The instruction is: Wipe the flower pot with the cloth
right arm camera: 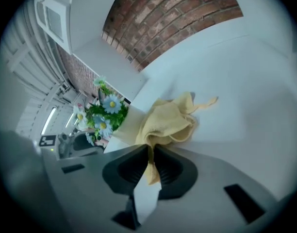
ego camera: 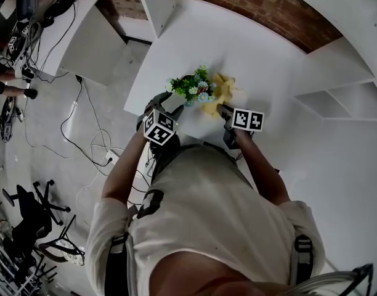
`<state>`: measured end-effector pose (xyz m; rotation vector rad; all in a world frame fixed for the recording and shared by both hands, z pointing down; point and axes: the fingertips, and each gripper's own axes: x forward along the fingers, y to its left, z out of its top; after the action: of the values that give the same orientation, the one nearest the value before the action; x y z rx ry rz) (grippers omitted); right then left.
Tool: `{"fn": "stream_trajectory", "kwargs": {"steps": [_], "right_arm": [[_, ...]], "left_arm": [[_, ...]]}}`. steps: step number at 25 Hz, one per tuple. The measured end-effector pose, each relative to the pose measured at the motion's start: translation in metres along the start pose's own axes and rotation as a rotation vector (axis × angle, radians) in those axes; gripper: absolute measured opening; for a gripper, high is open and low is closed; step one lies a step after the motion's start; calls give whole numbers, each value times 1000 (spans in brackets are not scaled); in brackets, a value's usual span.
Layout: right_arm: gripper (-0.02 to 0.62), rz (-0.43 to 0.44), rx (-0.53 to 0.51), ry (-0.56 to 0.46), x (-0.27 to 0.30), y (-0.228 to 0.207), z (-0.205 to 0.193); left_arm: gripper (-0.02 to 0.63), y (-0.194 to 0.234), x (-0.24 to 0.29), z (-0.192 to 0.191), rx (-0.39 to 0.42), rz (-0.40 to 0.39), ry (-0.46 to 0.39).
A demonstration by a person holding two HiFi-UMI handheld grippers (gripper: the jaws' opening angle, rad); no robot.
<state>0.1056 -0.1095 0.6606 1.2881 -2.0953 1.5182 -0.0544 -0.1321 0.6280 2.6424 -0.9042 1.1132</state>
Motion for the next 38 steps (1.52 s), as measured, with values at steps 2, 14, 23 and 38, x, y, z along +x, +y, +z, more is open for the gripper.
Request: {"fn": "stream_trajectory", "kwargs": {"steps": [2,14,23,38], "right_arm": [[52,29,3,-54,-8,7,13],[49,84,-100,-58,14,46,18],[48,117,-73,-9,20,51,-14],[48,155,-42,-82,13,52,15]], "left_arm": [[255,9,9,-7,-7,-7,33],[256,-6,39,7,-88,-38,21],[245,-57,25,-2,-1,-107,22],[244,-18,40,8,-69,-111,6]]}}
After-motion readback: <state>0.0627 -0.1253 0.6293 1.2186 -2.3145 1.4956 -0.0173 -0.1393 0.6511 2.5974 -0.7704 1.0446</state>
